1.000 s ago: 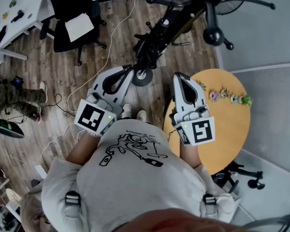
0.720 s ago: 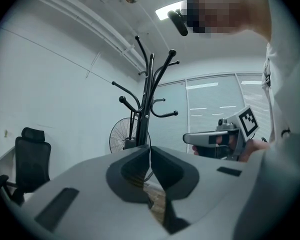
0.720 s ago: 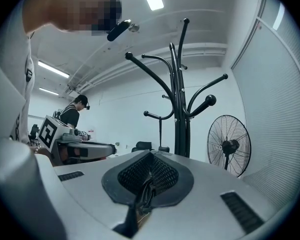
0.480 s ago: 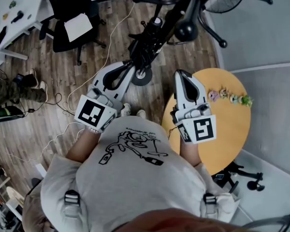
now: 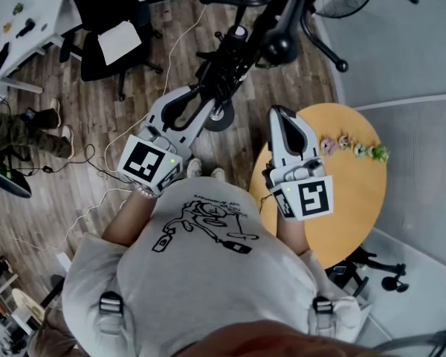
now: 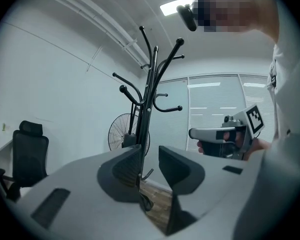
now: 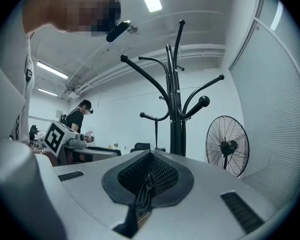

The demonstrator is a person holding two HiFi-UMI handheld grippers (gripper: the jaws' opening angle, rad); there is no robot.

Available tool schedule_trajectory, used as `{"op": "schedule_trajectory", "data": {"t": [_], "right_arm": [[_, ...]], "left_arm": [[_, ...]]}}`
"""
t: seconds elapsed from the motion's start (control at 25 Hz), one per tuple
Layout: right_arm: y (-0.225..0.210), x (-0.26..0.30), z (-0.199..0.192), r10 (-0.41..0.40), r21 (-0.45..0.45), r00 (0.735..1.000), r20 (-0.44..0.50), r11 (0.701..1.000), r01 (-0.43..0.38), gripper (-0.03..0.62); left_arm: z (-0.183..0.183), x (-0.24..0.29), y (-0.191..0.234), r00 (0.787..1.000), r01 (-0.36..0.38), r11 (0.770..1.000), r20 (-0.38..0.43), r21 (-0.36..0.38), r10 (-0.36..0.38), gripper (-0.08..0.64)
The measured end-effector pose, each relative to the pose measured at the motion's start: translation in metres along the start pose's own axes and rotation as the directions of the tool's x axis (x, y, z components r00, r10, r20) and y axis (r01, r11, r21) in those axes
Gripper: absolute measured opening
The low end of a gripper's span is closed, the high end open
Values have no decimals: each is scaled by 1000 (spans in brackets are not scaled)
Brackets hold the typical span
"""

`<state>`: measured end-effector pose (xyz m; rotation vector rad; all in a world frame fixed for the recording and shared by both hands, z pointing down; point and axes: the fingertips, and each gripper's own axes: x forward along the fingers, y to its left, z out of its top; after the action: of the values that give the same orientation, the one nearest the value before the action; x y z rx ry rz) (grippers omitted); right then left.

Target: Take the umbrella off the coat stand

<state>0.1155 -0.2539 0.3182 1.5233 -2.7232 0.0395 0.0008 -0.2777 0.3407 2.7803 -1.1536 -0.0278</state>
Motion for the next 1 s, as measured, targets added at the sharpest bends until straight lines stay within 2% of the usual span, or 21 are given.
{"op": "schedule_trajectory", "data": {"t": [0.4, 0.84, 1.0], "right_arm": [[4, -3, 1, -11, -1, 1000, 3, 1000, 11, 15], [8, -10, 2, -23, -7, 1000, -3, 1000, 23, 15], [9, -13, 2, -27, -7, 1000, -4, 1000, 27, 15]], "left_arm": [[-8, 14, 7, 1000, 12, 1000, -16, -7, -12, 140], [-19, 37, 24, 1000, -8, 1000, -15, 26, 8, 150], [-26, 47, 31, 999, -11, 1000, -30, 16, 12, 160]]}}
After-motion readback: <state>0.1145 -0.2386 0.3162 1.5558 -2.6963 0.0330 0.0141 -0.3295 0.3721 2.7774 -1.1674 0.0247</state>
